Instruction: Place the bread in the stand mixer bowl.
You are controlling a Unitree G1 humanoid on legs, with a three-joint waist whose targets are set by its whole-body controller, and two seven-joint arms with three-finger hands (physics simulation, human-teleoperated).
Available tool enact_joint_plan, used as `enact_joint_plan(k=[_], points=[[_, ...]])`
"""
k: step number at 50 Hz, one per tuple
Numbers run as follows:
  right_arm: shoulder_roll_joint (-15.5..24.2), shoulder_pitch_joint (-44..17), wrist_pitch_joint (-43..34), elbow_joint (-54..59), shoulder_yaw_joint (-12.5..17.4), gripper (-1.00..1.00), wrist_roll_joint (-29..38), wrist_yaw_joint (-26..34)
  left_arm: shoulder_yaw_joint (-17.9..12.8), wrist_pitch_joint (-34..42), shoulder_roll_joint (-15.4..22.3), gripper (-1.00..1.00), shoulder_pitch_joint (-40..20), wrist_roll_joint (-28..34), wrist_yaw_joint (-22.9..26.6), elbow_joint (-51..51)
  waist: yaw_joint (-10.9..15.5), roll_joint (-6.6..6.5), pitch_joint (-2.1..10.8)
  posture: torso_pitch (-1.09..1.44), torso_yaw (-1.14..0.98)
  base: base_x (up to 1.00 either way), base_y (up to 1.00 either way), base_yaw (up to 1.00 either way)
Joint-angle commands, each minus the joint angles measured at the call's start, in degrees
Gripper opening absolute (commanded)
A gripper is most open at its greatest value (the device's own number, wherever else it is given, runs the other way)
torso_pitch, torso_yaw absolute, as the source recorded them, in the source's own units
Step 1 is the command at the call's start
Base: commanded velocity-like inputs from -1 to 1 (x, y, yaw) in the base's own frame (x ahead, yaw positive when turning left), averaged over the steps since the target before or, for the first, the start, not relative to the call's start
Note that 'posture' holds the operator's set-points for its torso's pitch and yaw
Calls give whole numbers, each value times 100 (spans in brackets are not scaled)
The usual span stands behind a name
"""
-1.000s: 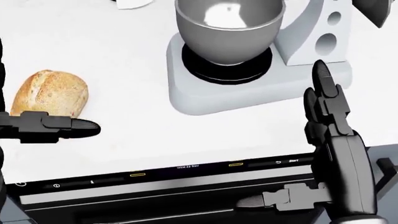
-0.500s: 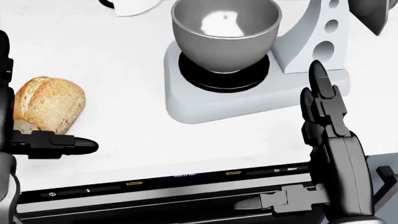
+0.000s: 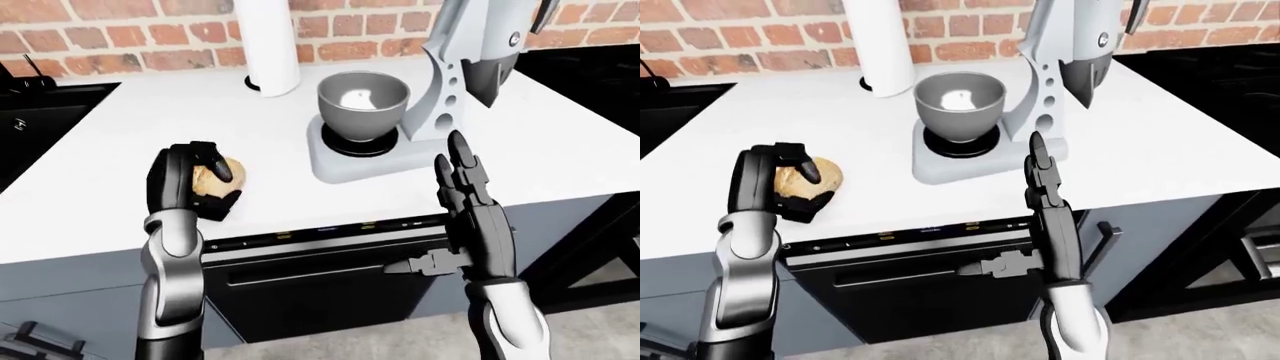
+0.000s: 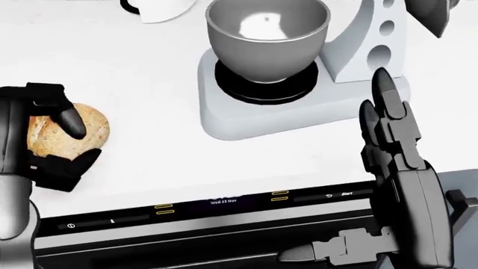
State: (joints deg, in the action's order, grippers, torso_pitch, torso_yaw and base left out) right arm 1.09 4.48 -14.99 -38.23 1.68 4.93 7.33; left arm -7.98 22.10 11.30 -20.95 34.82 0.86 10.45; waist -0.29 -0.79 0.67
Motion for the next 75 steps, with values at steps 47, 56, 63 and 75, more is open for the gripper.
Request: enact_joint_plan(k=[47,56,63,75], points=[[-27,174,412,-404,35,100,15,13,324,1905,132,-100,-1610,734,1803,1566,9,124,-49,0,0,0,0,0],[-30,222,393,-501,58,100,13,26,427,2061,146,-100,-2194,992,2085,1464,-4,135,-81,0,0,0,0,0],[-40,280,386,-612,90,100,-1,40,562,2163,90,-100,-2747,1221,2310,1295,-16,143,-107,0,0,0,0,0],[-44,323,407,-666,128,100,-29,71,602,1870,43,-100,-3468,1214,2219,375,-25,154,-136,0,0,0,0,0]])
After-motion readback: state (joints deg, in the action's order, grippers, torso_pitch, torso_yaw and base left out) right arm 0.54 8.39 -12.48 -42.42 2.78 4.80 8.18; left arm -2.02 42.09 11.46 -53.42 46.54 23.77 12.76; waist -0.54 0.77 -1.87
